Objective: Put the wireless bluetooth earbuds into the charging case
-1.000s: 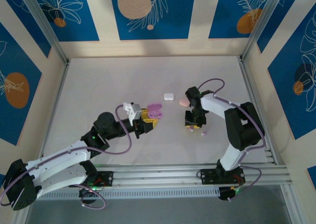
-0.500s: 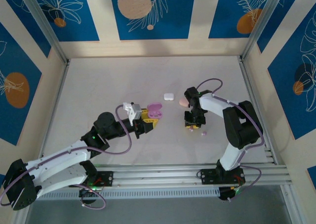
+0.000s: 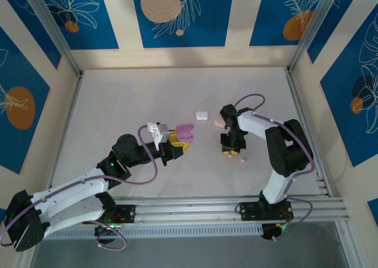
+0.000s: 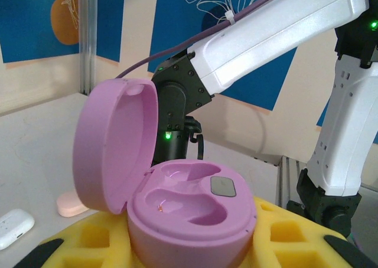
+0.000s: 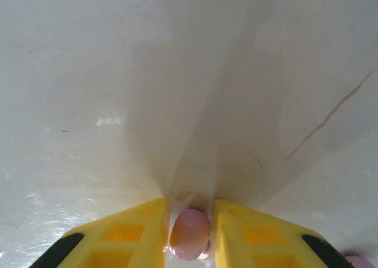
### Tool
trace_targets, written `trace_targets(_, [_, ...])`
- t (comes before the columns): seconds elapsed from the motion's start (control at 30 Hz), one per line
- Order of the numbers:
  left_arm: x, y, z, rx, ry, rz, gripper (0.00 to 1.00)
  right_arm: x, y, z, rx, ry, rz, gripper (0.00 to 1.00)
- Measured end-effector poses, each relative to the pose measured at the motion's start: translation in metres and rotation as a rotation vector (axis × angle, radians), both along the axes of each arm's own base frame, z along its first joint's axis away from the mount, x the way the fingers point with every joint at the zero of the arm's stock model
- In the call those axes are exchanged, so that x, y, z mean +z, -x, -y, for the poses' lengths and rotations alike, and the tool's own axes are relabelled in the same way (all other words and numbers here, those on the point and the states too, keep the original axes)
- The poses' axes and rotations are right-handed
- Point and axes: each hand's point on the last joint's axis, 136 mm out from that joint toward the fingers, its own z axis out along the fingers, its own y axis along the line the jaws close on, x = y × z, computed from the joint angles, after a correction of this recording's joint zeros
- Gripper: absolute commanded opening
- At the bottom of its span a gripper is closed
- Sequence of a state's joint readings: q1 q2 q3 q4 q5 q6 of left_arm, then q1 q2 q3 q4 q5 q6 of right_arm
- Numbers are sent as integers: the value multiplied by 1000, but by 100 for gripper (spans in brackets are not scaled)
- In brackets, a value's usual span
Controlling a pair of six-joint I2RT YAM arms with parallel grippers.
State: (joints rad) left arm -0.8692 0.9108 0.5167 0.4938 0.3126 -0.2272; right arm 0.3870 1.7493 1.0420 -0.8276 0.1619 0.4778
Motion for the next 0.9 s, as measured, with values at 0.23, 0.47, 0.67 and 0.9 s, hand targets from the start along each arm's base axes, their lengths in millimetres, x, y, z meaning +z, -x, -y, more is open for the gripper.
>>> trace_targets(0.23, [0, 0, 0, 0, 0, -3, 30, 0, 1, 0, 6, 1, -5, 19])
trace_targets(0.47, [0, -1, 0, 5, 0, -4, 29, 6, 2, -10, 4, -63, -6, 19])
trace_targets(0.67, [-1, -5, -3, 36, -8, -5, 29, 63, 0, -54, -31, -455, 85, 19])
trace_targets(0.9, [9, -5, -16, 86, -6, 51, 29, 157, 4, -109, 41, -1033, 92, 20])
